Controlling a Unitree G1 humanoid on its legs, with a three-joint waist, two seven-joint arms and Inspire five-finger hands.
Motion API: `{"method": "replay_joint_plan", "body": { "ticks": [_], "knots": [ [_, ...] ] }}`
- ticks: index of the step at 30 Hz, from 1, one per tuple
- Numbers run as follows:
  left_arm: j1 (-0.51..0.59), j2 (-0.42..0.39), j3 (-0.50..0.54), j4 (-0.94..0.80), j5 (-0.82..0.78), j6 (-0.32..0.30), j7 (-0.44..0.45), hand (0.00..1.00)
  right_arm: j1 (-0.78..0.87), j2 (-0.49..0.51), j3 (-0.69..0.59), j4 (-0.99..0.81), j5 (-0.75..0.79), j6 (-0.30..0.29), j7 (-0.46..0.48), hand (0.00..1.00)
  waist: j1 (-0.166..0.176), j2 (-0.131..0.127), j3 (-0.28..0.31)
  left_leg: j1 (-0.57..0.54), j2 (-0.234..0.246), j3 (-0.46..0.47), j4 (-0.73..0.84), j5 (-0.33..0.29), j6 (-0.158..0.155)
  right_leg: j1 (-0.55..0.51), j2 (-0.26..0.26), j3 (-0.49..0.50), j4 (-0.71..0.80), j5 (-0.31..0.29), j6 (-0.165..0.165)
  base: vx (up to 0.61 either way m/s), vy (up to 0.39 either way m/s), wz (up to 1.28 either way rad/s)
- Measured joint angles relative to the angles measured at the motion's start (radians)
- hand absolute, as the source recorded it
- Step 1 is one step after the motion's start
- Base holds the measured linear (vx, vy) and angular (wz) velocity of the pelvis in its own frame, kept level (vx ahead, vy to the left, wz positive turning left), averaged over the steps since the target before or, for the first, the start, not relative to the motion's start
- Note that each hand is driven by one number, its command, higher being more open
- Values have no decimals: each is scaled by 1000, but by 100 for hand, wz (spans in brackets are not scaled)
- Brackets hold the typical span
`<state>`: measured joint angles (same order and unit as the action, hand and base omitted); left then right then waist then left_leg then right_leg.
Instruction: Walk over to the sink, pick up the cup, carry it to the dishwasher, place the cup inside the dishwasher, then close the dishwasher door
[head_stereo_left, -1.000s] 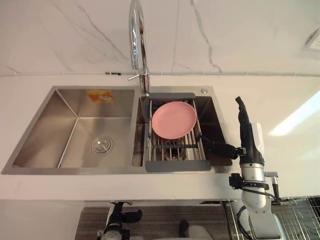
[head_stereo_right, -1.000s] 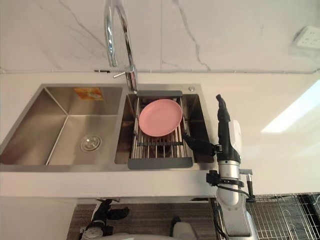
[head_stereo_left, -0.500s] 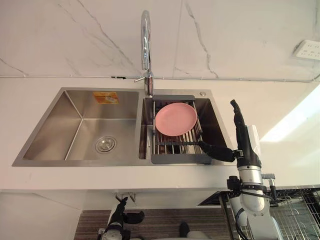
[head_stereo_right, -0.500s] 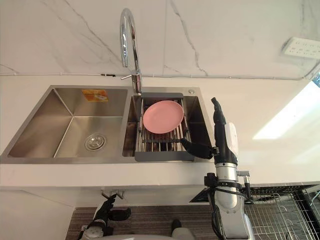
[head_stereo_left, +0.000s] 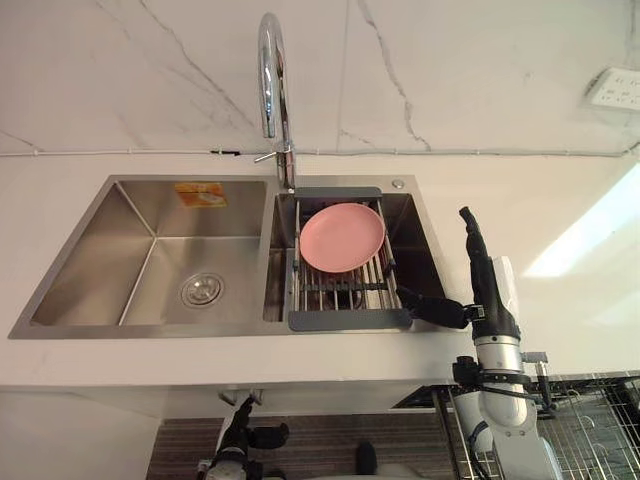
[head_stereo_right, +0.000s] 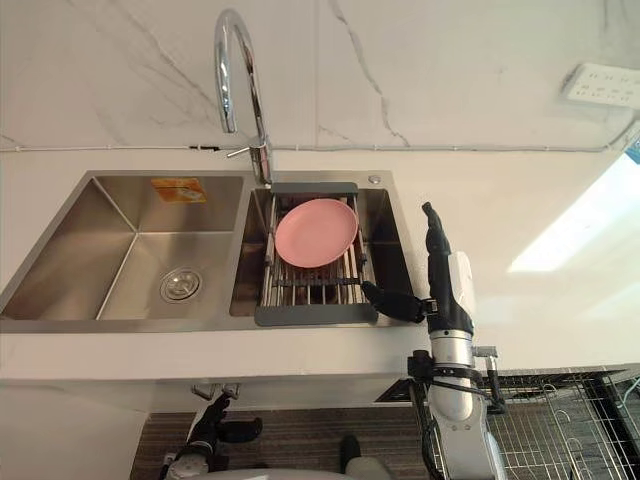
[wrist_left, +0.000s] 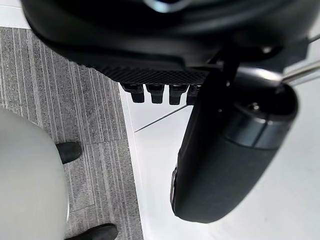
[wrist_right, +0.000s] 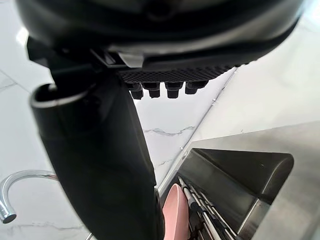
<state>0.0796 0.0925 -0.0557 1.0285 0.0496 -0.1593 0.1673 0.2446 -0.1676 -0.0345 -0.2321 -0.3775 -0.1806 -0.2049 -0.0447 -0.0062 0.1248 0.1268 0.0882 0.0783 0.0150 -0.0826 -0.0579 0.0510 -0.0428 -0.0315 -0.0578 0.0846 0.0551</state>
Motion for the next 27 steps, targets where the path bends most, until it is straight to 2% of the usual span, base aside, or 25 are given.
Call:
{"method": "replay_joint_plan", "body": {
  "ticks": [8,19,27],
  "knots": [
    [13,-5,34,-3,-42,-9,-5,100,-51,-16,33,-2,2,1,1,100,5,-2,1,11,2,10,-10,-1,-1,9,-1,-9,3,0,0,-44,-3,3],
    [17,-5,38,-14,-52,-16,-20,100,-137,-119,124,42,-5,-1,23,100,19,-3,1,5,3,-15,-16,0,1,15,-3,-38,3,-7,2,-19,-6,7],
    [18,-4,38,-23,-71,-18,-20,100,-203,-161,135,140,-184,19,19,100,30,-6,3,-5,-2,-43,-25,5,2,15,-9,-66,3,-18,5,-4,-4,11]
  ]
}}
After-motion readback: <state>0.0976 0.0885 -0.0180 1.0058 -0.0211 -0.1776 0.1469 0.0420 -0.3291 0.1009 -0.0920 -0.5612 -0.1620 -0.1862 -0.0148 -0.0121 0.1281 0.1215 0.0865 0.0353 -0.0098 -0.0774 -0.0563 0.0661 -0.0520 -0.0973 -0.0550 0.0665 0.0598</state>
